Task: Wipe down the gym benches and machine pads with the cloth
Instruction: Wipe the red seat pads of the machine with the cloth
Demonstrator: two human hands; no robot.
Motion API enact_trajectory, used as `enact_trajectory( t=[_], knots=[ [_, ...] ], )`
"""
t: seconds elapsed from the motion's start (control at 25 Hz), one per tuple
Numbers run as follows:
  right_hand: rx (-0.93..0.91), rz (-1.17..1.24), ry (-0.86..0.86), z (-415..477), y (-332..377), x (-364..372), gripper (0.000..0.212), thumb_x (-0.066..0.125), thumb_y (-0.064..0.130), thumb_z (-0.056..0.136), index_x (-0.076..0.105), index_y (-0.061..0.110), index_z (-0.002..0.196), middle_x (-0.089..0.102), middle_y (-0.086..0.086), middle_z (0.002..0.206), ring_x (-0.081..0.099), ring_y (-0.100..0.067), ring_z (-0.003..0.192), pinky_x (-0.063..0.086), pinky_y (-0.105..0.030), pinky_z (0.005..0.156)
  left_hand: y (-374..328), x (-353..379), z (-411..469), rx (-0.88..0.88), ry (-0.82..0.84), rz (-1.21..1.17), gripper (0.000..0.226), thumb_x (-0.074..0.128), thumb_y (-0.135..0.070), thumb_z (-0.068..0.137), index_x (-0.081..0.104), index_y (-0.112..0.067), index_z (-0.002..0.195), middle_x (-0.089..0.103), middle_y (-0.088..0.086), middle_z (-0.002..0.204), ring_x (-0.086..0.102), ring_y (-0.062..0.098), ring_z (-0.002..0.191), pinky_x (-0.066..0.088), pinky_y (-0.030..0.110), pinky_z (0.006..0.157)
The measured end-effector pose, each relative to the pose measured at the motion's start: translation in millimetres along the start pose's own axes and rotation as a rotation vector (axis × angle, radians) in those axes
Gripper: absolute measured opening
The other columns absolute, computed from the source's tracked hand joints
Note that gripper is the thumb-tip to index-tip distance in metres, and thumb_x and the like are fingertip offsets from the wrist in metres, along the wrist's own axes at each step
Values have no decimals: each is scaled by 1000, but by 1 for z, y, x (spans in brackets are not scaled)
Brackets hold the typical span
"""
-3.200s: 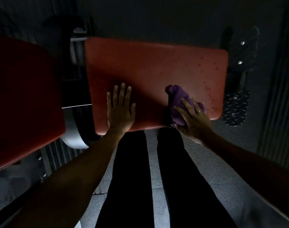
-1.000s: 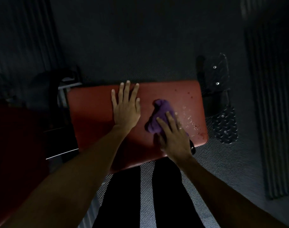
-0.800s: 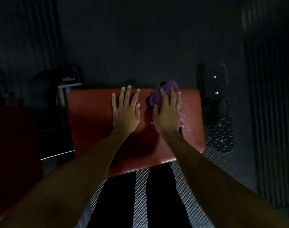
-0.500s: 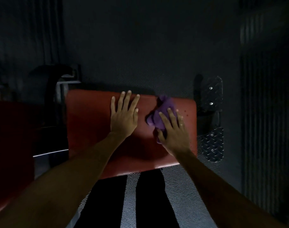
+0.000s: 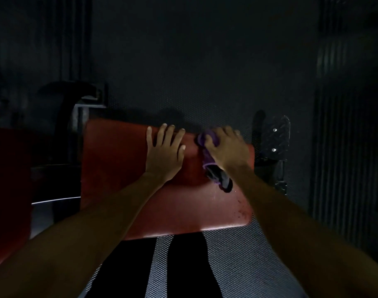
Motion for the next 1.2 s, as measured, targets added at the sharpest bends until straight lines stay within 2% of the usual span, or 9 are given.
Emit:
enact_trajectory(
  t=[0.16,0.28,0.4,0.52,0.68,0.8,0.92,1.08,1.2],
  knots=[
    [151,33,-51,-22,-55,-10,56,33,56,98,61,16,125,56,-10,133,50,-37,124,42,-49,107,-2,2,0,11,22,45,55,33,-43,102,39,-22,152,44,12,152,29,32,148,9,65,119],
    [295,117,-89,-14,-1,3,55,33,54,99,60,16,129,52,-11,141,41,-33,135,38,-50,111,0,4,1,10,28,67,56,31,-43,101,37,-22,153,42,12,153,28,33,148,8,65,119],
    [53,124,-105,-11,54,9,42,45,42,102,61,19,133,53,-11,140,40,-31,136,37,-48,115,-1,4,0,16,35,89,56,28,-45,101,38,-22,152,43,13,152,29,33,147,8,65,119],
    [-129,54,-147,-21,12,5,38,51,35,102,59,16,135,55,-14,139,45,-31,130,37,-47,113,-1,3,2,13,53,71,56,32,-43,101,39,-21,151,44,13,151,30,34,146,8,66,119],
    [269,166,-110,-60,-71,4,42,48,37,105,49,20,143,37,-13,156,36,-40,141,42,-58,110,-4,2,4,16,59,73,55,32,-41,101,42,-17,150,46,13,150,31,34,145,7,67,119],
    [554,416,-193,-61,-56,10,49,47,37,105,43,20,151,25,-11,163,21,-38,150,35,-58,114,-12,5,7,64,65,79,56,29,-37,102,43,-9,148,48,11,148,34,31,145,9,65,119],
    [372,323,-179,-67,-11,23,57,50,36,102,37,23,155,22,-9,166,7,-34,155,27,-54,118,-25,10,8,130,92,64,58,28,-35,102,37,-6,152,43,9,154,30,27,148,9,63,121],
    [88,199,-115,-125,-38,39,57,47,36,100,40,22,154,26,-12,165,16,-37,154,29,-52,121,-44,13,5,217,95,33,59,30,-32,101,33,-6,154,35,8,160,25,23,151,9,62,121],
    [385,336,-132,-131,-91,33,54,50,34,103,38,20,154,24,-11,164,26,-40,149,39,-55,113,-69,18,0,317,79,14,58,36,-31,101,35,-7,154,32,8,162,24,23,152,12,61,121]
  ],
)
Point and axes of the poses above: each hand's wrist, its own z-axis towards the middle knuckle, its own x-axis out of the palm, y = z × x, the point moved 6 cm from there along z, towards the middle knuckle
